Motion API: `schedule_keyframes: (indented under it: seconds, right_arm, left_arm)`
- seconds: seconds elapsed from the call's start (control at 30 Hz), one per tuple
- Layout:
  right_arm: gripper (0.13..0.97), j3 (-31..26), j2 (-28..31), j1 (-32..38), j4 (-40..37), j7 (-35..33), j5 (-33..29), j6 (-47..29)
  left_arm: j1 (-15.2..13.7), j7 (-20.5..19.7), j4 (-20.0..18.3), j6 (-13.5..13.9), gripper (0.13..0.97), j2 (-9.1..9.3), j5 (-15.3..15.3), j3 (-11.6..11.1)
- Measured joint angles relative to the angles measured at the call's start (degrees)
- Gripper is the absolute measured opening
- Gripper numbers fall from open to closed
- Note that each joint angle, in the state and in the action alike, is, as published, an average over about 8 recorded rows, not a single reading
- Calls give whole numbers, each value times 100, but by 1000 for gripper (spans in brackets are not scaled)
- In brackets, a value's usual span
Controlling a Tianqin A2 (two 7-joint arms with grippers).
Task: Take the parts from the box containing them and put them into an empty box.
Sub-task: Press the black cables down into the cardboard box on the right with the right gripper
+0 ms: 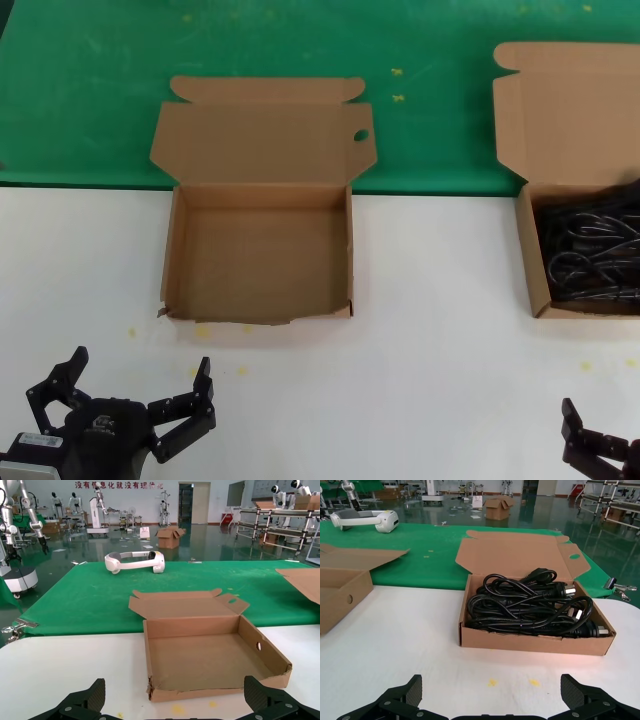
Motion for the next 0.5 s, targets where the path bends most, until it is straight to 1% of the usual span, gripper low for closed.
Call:
schedule_keyframes:
  seconds: [0.5]
  right_arm:
    - [966, 4, -9, -3, -4, -4, -4, -8]
  left_arm:
    - [0, 0, 0, 0, 966, 0, 0, 0]
